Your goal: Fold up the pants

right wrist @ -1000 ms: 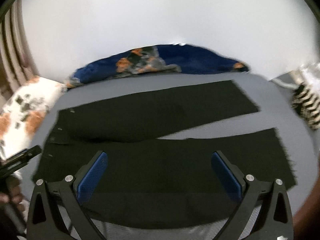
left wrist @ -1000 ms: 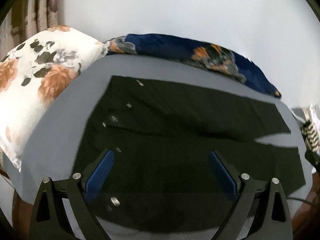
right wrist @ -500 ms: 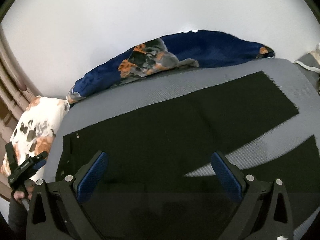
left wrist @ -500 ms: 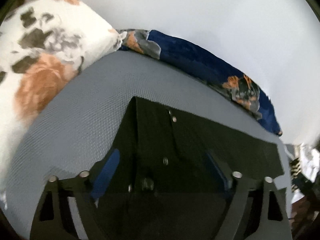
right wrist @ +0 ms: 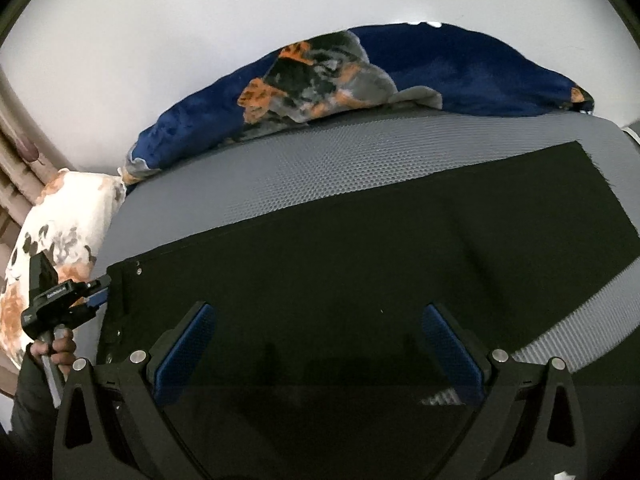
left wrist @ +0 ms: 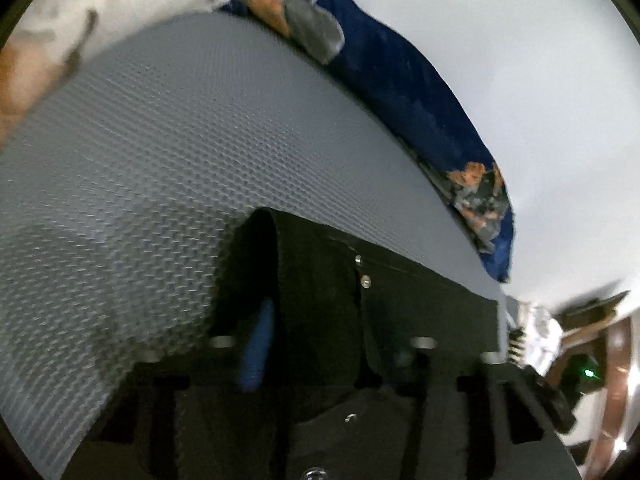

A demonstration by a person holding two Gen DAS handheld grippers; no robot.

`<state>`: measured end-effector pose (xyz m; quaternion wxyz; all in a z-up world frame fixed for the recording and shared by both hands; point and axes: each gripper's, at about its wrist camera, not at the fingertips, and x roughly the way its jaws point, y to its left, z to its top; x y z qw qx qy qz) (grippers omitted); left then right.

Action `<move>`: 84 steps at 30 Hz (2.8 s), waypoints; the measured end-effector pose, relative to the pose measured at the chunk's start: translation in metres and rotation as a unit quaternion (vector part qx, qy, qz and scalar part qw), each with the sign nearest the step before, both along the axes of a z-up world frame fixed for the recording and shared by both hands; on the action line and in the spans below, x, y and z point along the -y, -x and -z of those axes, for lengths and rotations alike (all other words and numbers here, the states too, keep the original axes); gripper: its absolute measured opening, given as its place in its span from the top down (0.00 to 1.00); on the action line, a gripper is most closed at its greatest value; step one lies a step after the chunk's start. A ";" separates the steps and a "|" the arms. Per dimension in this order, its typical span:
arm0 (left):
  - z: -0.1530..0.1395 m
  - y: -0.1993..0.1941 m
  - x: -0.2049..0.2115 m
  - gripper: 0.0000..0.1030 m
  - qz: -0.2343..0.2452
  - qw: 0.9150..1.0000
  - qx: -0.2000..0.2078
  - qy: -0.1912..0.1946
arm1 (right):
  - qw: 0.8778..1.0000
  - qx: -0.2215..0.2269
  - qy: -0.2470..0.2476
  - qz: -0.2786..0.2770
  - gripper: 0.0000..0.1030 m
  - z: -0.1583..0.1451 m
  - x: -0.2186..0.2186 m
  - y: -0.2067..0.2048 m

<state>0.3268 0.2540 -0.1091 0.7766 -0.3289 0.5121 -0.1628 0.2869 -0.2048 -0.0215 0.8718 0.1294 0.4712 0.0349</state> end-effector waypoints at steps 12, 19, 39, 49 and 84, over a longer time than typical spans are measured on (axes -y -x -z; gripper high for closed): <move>0.007 -0.039 0.011 0.82 0.022 1.000 -0.008 0.013 | 0.998 -0.011 0.011 -0.057 0.00 0.022 -0.022 -0.062; 0.025 -0.054 0.002 0.82 -0.011 0.998 -0.025 0.061 | 0.992 -0.003 0.026 -0.124 0.00 0.025 -0.036 -0.090; -0.097 0.028 0.034 0.93 0.032 0.985 0.168 0.020 | 0.875 -0.070 0.087 -0.471 0.15 0.043 -0.079 -0.165; -0.107 0.035 0.035 0.93 0.022 0.987 0.160 -0.011 | 0.840 -0.114 0.101 -0.521 0.52 0.062 -0.063 -0.175; -0.125 0.165 0.034 0.92 0.077 0.973 0.204 -0.070 | 0.931 0.088 0.222 -0.277 0.95 -0.055 -0.032 0.093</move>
